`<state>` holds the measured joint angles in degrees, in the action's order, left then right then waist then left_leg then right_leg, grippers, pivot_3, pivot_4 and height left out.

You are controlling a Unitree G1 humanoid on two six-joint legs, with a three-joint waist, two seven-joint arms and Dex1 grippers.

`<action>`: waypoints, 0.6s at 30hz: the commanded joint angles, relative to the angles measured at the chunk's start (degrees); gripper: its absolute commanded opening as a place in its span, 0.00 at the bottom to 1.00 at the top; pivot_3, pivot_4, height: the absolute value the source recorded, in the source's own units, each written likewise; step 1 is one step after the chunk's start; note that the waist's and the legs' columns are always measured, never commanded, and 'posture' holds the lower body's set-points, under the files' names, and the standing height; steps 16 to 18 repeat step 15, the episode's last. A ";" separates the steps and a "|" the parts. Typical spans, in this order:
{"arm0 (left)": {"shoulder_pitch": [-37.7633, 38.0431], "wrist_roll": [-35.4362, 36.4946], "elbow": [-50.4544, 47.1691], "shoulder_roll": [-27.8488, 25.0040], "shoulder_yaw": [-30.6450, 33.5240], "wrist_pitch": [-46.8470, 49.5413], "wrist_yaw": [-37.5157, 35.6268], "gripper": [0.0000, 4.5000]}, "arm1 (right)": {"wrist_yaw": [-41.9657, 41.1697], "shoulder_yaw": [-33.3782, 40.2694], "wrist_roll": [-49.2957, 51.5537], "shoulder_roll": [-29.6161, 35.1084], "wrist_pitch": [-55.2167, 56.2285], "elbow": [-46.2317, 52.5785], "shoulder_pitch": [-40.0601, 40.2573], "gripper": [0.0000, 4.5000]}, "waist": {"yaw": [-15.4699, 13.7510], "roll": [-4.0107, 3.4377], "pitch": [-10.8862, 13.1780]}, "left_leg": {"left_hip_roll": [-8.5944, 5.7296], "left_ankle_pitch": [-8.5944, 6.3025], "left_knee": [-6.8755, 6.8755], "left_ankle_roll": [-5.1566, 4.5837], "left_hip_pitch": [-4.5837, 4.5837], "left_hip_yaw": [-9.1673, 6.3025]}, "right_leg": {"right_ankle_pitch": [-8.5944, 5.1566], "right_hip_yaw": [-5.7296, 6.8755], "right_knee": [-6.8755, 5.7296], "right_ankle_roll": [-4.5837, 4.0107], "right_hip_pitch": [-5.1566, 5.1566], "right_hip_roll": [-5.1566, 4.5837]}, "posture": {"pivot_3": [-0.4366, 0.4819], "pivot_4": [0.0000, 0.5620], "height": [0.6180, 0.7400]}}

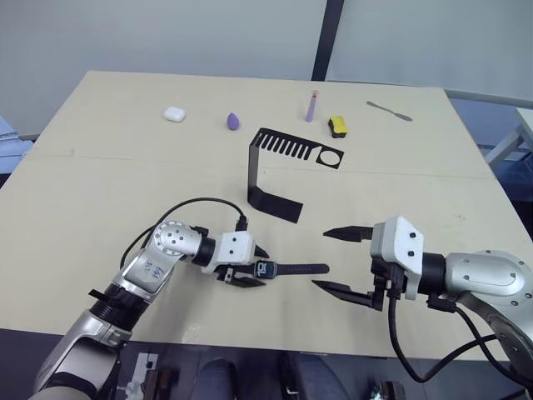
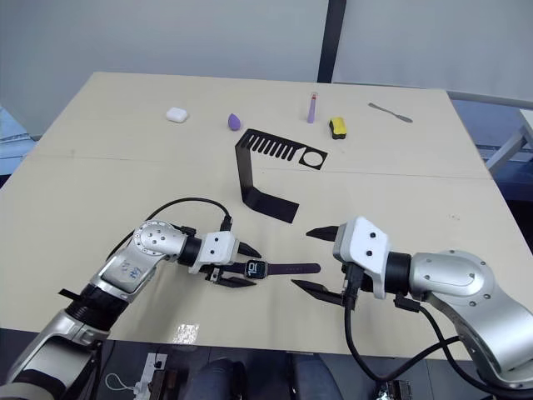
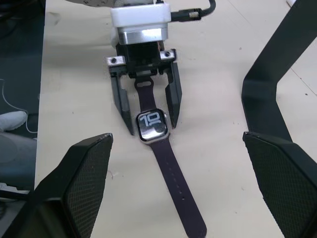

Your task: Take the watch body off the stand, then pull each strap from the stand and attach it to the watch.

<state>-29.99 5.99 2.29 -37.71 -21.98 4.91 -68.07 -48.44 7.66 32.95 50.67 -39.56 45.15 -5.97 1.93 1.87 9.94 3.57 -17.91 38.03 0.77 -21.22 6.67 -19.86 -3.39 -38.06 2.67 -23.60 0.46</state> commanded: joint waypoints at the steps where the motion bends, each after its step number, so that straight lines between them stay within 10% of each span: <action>1: 1.40 6.30 -3.27 -5.96 7.52 1.58 -5.58 0.98 | -3.14 7.14 1.95 2.31 1.25 0.02 4.04 1.00 | 0.24 0.00 0.00 | 0.01 0.00 -0.02 0.01 -0.01 0.01 | -0.02 0.00 -0.03 -0.03 -0.03 0.00 | 0.48 0.27 1.00; 10: 16.06 17.40 -4.92 -31.21 29.67 11.56 -18.41 0.98 | -18.90 27.74 7.74 9.03 1.57 -9.29 16.05 1.00 | 1.09 0.00 0.00 | 0.02 -0.09 -0.09 -0.15 0.09 -0.02 | -0.05 0.06 0.03 -0.09 0.08 -0.04 | 0.48 0.27 1.00; 18: 20.62 18.90 -1.97 -33.37 37.50 12.97 -17.92 0.98 | -24.58 30.93 5.21 10.22 5.88 -16.11 18.59 1.00 | 1.01 0.00 0.00 | 0.01 -0.16 -0.09 -0.27 0.08 -0.08 | -0.05 0.13 0.09 -0.09 0.10 -0.07 | 0.48 0.27 1.00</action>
